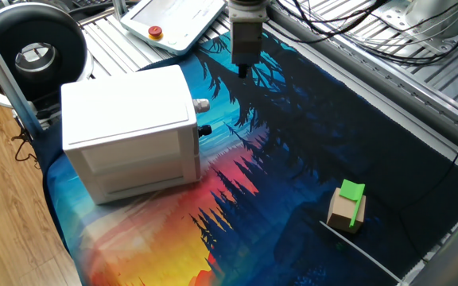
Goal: Grasp the handle and open the drawer
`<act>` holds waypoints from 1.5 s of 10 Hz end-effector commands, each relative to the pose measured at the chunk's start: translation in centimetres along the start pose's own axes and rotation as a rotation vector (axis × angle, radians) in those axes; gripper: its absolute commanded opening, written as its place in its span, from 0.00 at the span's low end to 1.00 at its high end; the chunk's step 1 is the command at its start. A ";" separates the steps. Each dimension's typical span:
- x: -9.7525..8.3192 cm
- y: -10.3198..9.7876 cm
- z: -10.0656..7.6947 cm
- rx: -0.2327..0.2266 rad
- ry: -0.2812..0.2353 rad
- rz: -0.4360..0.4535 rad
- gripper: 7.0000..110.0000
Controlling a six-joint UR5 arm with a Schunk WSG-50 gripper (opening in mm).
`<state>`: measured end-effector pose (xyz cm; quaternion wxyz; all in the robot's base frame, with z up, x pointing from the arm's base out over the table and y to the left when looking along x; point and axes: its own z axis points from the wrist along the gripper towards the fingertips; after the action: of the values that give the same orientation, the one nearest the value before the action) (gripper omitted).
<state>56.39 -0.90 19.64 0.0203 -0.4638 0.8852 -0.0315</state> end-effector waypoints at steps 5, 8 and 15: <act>-2.4 -0.6 -0.2 0.031 -0.094 -0.208 0.57; -3.6 0.3 -0.4 -0.008 -0.148 -0.110 0.57; 2.9 -1.4 -0.3 0.035 0.122 -0.344 0.57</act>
<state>56.97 -1.58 19.67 0.0180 -0.5636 0.8243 -0.0512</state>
